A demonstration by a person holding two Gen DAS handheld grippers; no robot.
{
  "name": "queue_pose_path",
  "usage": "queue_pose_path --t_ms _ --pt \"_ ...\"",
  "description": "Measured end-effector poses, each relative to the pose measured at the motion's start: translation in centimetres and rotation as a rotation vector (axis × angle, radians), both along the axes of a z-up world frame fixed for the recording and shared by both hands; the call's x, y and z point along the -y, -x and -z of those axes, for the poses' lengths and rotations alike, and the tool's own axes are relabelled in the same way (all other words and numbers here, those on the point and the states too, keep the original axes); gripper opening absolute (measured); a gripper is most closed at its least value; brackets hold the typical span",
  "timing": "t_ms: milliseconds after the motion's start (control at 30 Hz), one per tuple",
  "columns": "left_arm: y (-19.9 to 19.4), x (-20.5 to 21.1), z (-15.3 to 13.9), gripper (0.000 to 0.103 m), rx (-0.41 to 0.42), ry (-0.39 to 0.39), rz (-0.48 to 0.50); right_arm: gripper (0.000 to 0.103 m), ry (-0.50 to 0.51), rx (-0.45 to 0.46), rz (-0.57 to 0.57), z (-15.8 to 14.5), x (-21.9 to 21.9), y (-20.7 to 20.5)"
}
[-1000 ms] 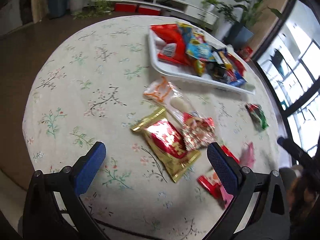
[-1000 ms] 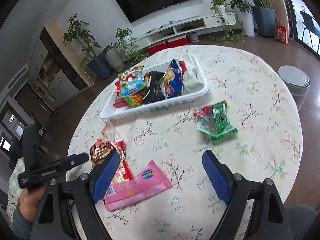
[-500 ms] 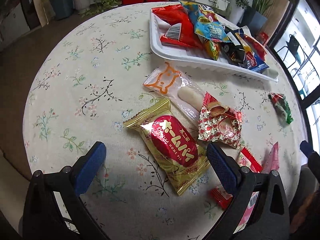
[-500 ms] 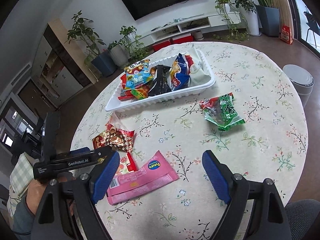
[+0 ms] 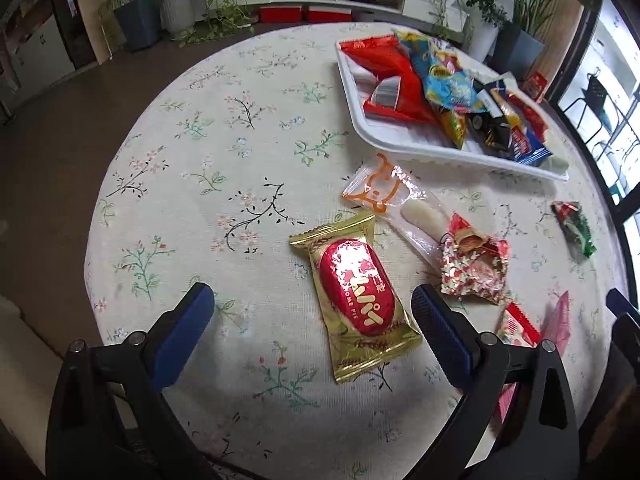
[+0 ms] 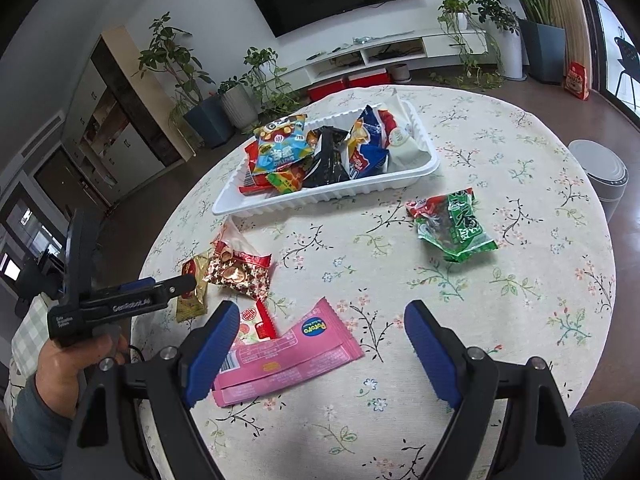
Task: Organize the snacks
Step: 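Grasp the gold-and-red Home Pie packet with the left tool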
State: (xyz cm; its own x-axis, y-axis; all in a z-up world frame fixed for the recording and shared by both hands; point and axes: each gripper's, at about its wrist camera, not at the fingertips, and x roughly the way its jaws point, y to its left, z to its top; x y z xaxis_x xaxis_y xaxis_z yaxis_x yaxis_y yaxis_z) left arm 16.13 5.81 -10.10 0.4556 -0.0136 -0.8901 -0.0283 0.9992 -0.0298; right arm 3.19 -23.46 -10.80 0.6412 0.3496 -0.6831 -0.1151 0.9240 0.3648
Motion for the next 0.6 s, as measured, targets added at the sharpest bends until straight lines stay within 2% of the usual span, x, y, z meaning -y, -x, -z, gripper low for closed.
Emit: queue_pose_path --t_ms 67,133,267,300,333,400,500,600 --pt "-0.5 0.3 1.1 0.1 -0.021 -0.014 0.005 0.087 0.011 -0.004 -0.002 0.1 -0.3 0.1" --pt "-0.8 0.3 1.4 0.092 -0.011 -0.025 0.005 0.086 0.019 -0.01 -0.004 0.2 -0.6 0.1" --pt "-0.8 0.0 0.9 0.053 0.011 -0.028 0.02 0.085 0.033 -0.013 -0.017 0.5 -1.0 0.5" --pt "-0.9 -0.2 0.8 0.048 0.011 -0.024 0.022 0.084 0.035 -0.015 -0.022 0.5 -1.1 0.6" --pt "-0.9 -0.3 0.7 0.046 0.01 -0.024 0.026 0.084 0.034 -0.017 -0.025 0.5 -1.2 0.7" --pt "-0.8 -0.4 0.7 0.036 0.013 -0.023 0.041 0.083 0.032 -0.017 -0.04 0.5 -1.4 0.8" --pt "-0.4 0.0 0.6 0.032 0.015 -0.024 0.082 0.083 0.046 0.002 -0.08 0.1 -1.7 1.0" --pt "0.1 0.5 0.6 0.03 0.014 -0.019 0.142 0.083 0.081 0.046 -0.172 -0.9 -1.9 1.2"
